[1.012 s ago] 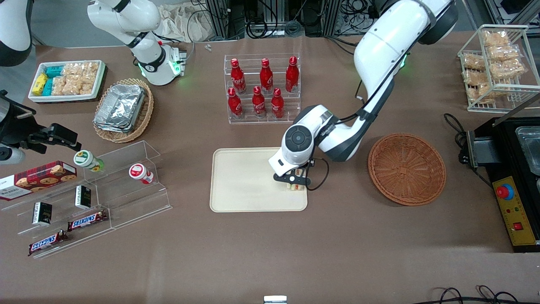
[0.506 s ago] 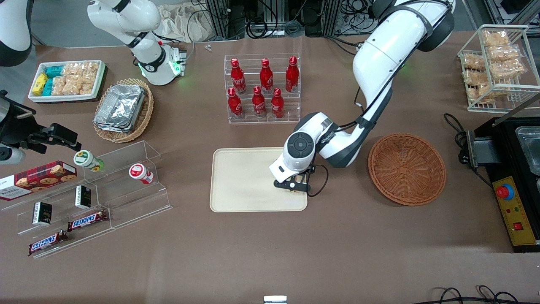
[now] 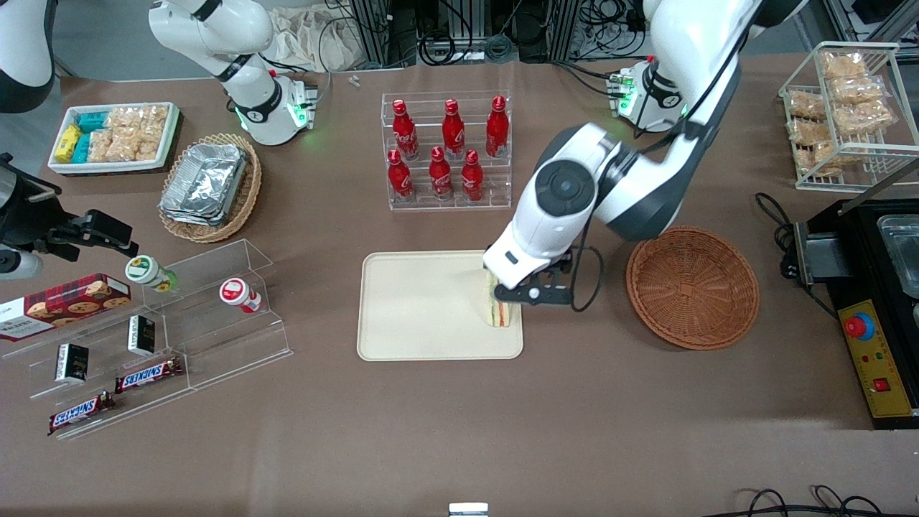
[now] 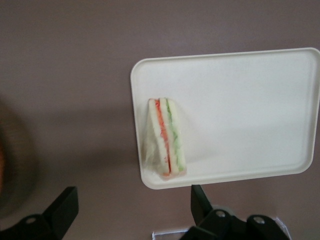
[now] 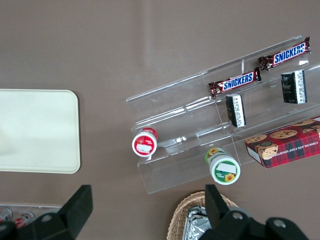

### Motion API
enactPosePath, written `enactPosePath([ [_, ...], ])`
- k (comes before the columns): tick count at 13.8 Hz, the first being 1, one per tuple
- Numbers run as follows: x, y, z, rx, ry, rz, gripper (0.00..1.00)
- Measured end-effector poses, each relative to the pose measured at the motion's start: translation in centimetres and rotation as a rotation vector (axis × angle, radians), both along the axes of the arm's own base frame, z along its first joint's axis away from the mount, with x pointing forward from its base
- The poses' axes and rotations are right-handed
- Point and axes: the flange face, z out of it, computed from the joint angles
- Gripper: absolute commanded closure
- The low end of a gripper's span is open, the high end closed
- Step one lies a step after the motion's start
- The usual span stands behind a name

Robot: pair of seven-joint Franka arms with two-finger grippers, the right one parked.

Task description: Place sandwich from basket to tray

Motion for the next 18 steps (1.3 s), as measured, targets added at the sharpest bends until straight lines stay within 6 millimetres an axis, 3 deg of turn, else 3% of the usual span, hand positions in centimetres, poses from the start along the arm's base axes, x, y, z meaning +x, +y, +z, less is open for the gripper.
enactPosePath([
  [3, 0.6, 6.6, 5.3, 0.050, 0.023, -0.033, 0.00],
  [7, 1.6, 15.8, 9.1, 0.083, 0.076, -0.016, 0.00],
  [10, 1.3, 22.6, 12.3, 0.100, 0.102, -0.008, 0.00],
  [12, 0.8, 28.4, 15.1, 0.102, 0.089, -0.042, 0.00],
  [14, -0.3, 33.2, 17.6, 0.099, 0.066, -0.053, 0.00],
  [16, -2.2, 35.7, 19.4, 0.101, 0.040, -0.035, 0.00],
  [18, -3.3, 35.8, 20.5, 0.101, 0.018, -0.034, 0.00],
])
